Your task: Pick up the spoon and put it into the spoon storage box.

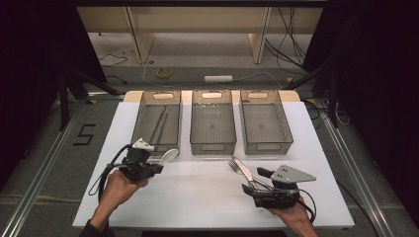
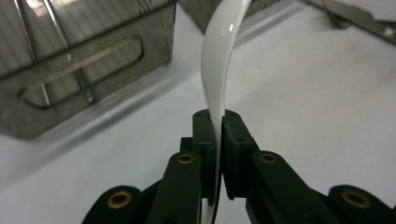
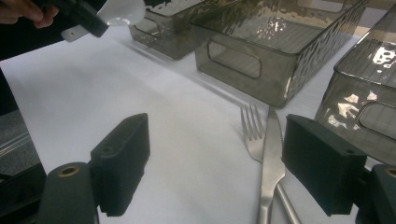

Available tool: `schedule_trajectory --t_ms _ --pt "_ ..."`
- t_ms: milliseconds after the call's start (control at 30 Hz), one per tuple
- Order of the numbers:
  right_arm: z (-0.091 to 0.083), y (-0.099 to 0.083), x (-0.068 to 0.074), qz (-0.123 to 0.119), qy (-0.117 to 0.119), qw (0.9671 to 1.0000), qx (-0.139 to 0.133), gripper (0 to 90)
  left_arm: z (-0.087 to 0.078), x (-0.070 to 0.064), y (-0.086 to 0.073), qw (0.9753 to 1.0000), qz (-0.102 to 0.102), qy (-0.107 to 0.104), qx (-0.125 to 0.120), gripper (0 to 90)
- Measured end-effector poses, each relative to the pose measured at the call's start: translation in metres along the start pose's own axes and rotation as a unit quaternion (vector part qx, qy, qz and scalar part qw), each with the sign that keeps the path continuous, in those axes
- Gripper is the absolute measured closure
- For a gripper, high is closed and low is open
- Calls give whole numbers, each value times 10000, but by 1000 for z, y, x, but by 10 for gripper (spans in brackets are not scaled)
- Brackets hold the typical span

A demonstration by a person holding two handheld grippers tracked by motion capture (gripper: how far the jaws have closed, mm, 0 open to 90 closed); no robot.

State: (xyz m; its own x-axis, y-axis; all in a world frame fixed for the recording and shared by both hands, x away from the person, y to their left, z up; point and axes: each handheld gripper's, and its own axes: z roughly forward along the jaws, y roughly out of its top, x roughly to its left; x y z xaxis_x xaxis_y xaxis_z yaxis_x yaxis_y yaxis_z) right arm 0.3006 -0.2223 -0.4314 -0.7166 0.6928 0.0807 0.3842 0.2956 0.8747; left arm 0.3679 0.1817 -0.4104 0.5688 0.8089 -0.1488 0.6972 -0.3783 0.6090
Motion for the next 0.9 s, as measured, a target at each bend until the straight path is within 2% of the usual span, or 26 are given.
schedule_trajectory --t_ms 33,367,633,733,900 --pt "0 0 0 -2 -2 10000 -7 243 0 0 0 10000 0 0 0 851" --pt "0 0 0 12 -9 10000 -15 243 5 -8 45 9991 151 -99 -373 851" --pt "0 -1 -1 13 -3 10000 -20 243 20 -15 76 9981 181 -223 -549 851" --pt "0 -1 -1 16 -2 10000 -17 243 26 -15 83 9977 137 -298 -589 851" --pt "1 -1 -1 11 6 10000 -13 243 33 -14 91 9975 103 -294 -638 851"
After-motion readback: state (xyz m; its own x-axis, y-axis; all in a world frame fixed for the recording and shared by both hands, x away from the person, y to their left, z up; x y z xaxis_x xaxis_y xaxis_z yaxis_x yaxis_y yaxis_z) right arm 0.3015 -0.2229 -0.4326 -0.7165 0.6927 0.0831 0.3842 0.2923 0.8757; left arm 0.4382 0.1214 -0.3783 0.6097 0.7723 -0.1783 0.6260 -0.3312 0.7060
